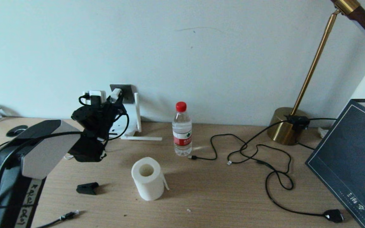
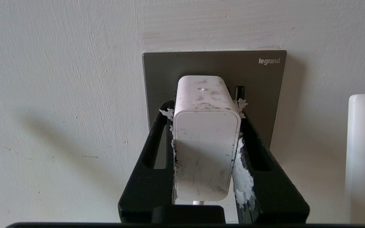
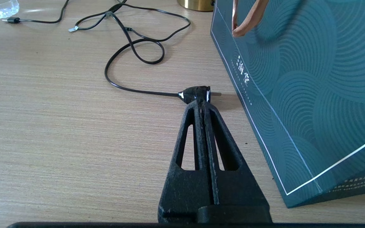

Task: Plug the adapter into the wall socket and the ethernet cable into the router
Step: Plug plug into socket

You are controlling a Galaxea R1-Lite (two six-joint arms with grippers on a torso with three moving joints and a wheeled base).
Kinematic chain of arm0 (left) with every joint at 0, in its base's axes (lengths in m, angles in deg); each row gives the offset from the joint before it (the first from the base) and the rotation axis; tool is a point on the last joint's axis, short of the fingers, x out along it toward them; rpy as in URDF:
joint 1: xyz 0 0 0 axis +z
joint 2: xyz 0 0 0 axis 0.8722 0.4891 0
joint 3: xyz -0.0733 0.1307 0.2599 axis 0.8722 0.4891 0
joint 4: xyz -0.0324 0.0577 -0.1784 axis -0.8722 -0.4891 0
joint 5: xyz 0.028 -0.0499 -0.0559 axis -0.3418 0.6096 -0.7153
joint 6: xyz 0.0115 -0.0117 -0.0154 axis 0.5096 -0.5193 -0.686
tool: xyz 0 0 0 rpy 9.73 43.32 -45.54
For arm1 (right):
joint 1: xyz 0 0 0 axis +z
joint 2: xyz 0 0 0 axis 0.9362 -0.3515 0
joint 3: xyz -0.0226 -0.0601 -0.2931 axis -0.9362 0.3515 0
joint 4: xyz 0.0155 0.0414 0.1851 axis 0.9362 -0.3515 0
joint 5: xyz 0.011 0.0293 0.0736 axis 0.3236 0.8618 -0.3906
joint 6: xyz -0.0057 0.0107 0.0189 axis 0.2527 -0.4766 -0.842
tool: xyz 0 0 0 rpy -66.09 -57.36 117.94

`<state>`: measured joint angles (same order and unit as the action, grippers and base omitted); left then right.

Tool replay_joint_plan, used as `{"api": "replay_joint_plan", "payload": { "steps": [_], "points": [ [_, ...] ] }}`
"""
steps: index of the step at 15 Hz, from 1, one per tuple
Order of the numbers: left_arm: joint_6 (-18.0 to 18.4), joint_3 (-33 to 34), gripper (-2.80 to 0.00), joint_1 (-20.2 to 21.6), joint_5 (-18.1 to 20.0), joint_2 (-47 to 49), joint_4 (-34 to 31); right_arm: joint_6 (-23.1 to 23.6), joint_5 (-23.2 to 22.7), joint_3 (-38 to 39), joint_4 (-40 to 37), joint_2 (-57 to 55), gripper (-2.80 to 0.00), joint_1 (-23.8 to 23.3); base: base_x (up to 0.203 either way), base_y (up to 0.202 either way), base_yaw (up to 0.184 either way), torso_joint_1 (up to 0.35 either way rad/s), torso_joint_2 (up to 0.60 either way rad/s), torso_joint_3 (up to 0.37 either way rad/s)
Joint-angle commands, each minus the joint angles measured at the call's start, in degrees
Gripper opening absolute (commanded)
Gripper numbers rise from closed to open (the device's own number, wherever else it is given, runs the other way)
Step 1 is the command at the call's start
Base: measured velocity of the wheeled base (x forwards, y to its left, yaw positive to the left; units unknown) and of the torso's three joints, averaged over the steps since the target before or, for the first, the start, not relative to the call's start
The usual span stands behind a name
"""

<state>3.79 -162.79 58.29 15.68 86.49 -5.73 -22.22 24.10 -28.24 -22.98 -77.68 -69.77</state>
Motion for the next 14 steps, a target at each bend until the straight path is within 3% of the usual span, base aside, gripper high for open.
{"api": "replay_joint_plan", "payload": {
  "steps": [1, 14],
  "points": [
    [0.01, -0.10, -2.80, -0.04, -0.04, 0.27, 0.11, 0.00, 0.00, 0.01, -0.05, -0.06, -2.80, 0.00, 0.000, 0.000, 0.000, 0.000, 0.00, 0.000],
    [0.01, -4.40, -2.80, -0.04, -0.13, 3.67, -0.68, 0.00, 0.00, 0.01, -0.05, -0.06, -2.80, 0.00, 0.000, 0.000, 0.000, 0.000, 0.00, 0.000]
  ]
}}
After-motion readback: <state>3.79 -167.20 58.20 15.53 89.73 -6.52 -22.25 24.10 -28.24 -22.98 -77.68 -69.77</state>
